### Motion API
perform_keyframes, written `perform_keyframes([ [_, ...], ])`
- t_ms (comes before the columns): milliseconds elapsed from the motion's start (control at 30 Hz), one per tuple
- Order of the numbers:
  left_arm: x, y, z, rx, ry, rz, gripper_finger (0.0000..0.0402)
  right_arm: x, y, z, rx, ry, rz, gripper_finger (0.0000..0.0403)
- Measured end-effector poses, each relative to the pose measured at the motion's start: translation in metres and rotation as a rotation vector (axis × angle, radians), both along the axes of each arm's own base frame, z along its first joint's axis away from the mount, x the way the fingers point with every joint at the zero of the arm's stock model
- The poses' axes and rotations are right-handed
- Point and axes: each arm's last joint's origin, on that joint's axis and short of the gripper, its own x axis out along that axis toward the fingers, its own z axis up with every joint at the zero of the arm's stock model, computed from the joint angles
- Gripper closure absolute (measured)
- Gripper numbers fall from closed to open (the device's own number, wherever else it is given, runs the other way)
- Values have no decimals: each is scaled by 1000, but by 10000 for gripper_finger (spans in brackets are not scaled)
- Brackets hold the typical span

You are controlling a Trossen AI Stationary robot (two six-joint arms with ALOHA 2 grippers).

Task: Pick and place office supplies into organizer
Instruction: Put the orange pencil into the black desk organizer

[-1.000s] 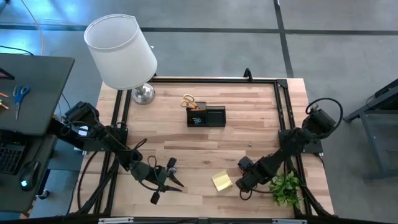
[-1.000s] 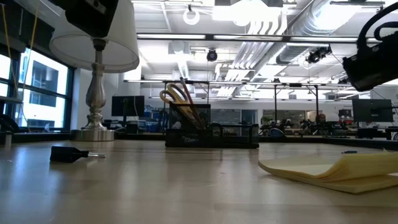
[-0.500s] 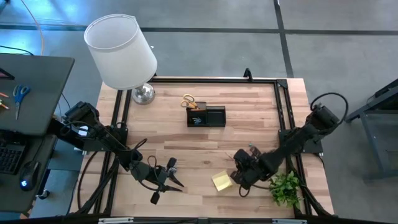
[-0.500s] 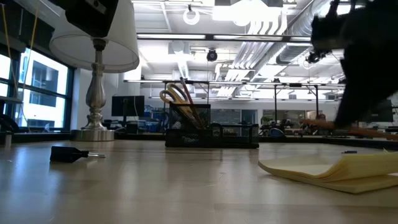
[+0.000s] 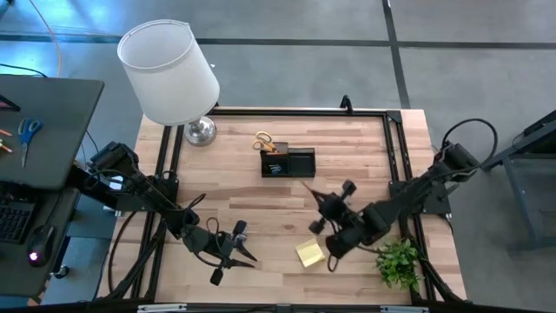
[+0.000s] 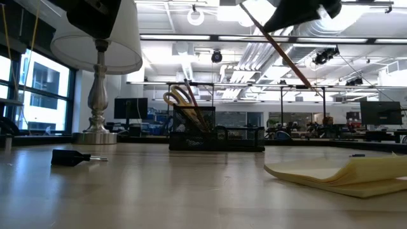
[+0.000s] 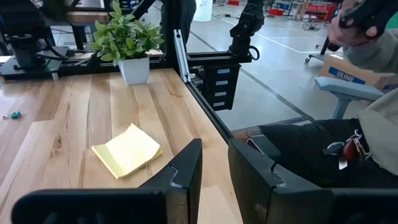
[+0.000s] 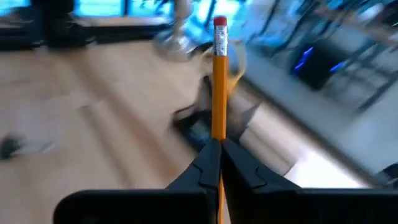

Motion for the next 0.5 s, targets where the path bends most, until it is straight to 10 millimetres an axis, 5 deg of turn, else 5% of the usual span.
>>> perform_keyframes([
  [333, 0, 0, 0, 8, -3, -2, 332, 58, -76, 20, -45, 41, 55, 402],
  [500, 0, 0, 0, 9, 1, -2, 332, 69, -99, 23, 38, 17, 156, 402],
])
